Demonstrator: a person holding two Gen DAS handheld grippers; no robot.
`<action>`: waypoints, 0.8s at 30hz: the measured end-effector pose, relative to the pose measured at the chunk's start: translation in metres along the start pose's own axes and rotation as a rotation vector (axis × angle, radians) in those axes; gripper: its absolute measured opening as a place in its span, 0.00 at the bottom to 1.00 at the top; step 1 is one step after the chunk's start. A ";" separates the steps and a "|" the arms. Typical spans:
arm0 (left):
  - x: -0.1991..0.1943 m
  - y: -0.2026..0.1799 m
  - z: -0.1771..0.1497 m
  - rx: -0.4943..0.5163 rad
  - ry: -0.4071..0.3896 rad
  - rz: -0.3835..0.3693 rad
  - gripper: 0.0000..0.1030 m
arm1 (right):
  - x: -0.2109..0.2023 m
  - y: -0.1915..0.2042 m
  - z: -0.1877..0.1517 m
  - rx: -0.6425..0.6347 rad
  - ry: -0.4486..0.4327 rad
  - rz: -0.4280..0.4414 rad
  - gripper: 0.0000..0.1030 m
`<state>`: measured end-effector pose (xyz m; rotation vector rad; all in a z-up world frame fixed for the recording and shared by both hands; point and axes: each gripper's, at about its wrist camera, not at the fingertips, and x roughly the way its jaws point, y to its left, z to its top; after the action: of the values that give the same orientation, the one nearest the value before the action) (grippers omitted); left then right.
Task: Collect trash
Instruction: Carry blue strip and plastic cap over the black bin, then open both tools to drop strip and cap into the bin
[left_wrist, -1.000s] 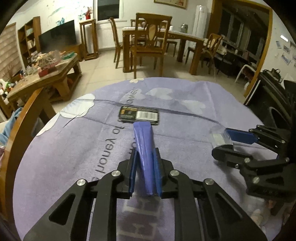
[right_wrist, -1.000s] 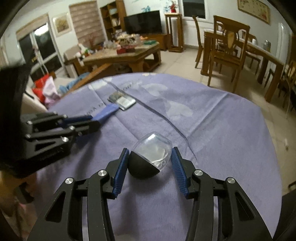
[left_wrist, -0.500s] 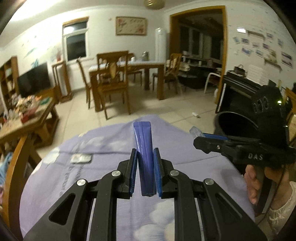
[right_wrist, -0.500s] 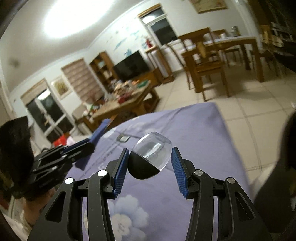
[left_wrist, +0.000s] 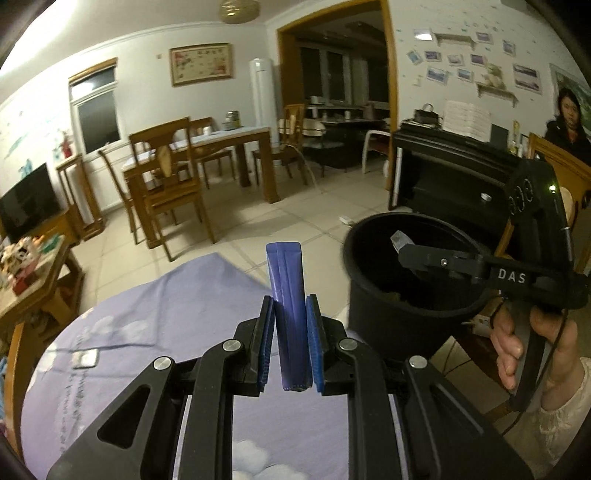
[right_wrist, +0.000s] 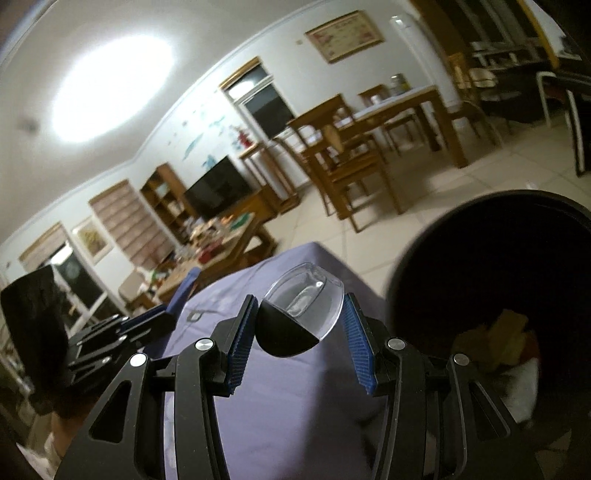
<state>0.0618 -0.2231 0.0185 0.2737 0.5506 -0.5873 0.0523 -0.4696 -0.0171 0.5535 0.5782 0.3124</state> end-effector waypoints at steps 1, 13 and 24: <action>0.003 -0.006 0.002 0.009 0.001 -0.007 0.18 | -0.003 -0.007 -0.001 0.010 -0.005 -0.005 0.46; 0.044 -0.074 0.018 0.116 0.012 -0.084 0.18 | -0.057 -0.094 -0.005 0.121 -0.075 -0.083 0.46; 0.079 -0.106 0.022 0.149 0.043 -0.122 0.18 | -0.061 -0.130 -0.012 0.173 -0.091 -0.116 0.46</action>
<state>0.0633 -0.3520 -0.0176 0.3965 0.5689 -0.7435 0.0129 -0.5958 -0.0738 0.6940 0.5498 0.1277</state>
